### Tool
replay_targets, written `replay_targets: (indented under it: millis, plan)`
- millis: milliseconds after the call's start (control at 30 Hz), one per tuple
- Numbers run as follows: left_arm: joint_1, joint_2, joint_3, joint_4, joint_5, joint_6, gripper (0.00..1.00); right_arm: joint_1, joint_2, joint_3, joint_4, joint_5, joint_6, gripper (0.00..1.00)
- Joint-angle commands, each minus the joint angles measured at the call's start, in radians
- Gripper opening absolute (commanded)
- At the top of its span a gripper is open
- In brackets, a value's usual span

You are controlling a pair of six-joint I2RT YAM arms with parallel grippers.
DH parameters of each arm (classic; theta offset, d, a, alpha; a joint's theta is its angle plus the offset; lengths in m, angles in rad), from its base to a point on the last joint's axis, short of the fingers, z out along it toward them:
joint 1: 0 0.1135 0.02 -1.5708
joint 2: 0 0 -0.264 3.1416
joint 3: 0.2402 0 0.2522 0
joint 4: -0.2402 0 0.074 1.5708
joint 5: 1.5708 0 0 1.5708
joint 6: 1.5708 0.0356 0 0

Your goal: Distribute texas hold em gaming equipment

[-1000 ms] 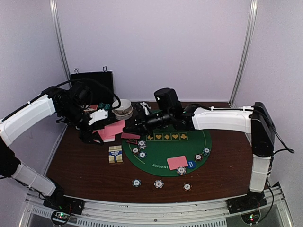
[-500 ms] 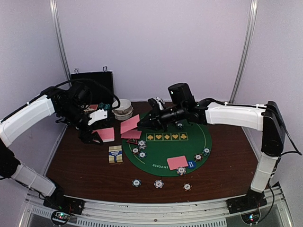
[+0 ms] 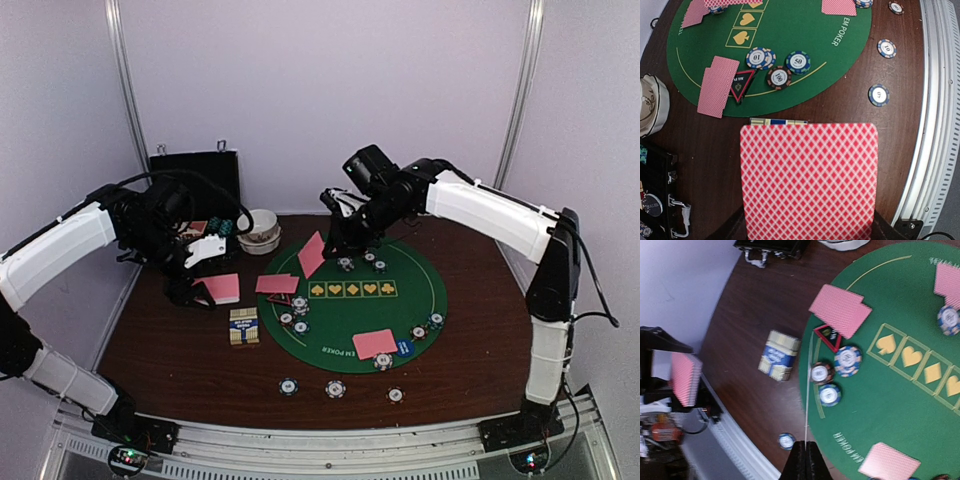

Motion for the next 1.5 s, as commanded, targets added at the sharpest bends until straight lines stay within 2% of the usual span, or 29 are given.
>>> replay_targets:
  millis: [0,133,200,267,633,867,1100,1200,1333,1433,1467]
  plan:
    - [0.008,-0.031,-0.004,0.001,0.006,0.011,0.0,0.039,0.125,0.159,-0.308,0.477,-0.315,0.0]
    - [0.01,-0.034,-0.007,0.001,0.009,0.011,0.0,0.108,0.21,0.179,-0.254,0.856,-0.553,0.0]
    - [0.01,-0.032,-0.004,-0.005,0.016,0.011,0.0,0.132,0.231,0.144,-0.164,0.981,-0.657,0.0]
    - [0.01,-0.035,0.0,-0.009,0.018,0.011,0.0,0.138,0.248,0.119,-0.082,1.039,-0.734,0.0]
    - [0.011,-0.039,-0.001,-0.013,0.024,0.016,0.0,0.159,0.266,-0.11,0.306,1.032,-1.019,0.0]
    - [0.011,-0.037,-0.001,-0.017,0.026,0.019,0.0,0.193,0.285,-0.177,0.366,1.011,-1.103,0.0]
    - [0.011,-0.035,0.005,-0.021,0.032,0.019,0.0,0.207,0.292,-0.23,0.342,1.052,-1.112,0.02]
    - [0.011,-0.034,0.007,-0.021,0.036,0.019,0.0,0.208,0.279,-0.256,0.33,1.067,-1.099,0.1]
    - [0.011,-0.03,0.013,-0.021,0.039,0.015,0.0,0.207,0.256,-0.296,0.346,1.099,-1.091,0.33]
    - [0.011,-0.03,0.015,-0.023,0.042,0.014,0.0,0.207,0.241,-0.291,0.345,1.113,-1.063,0.59]
    - [0.011,-0.03,0.015,-0.023,0.042,0.014,0.0,0.207,0.233,-0.287,0.348,1.113,-1.051,0.74]
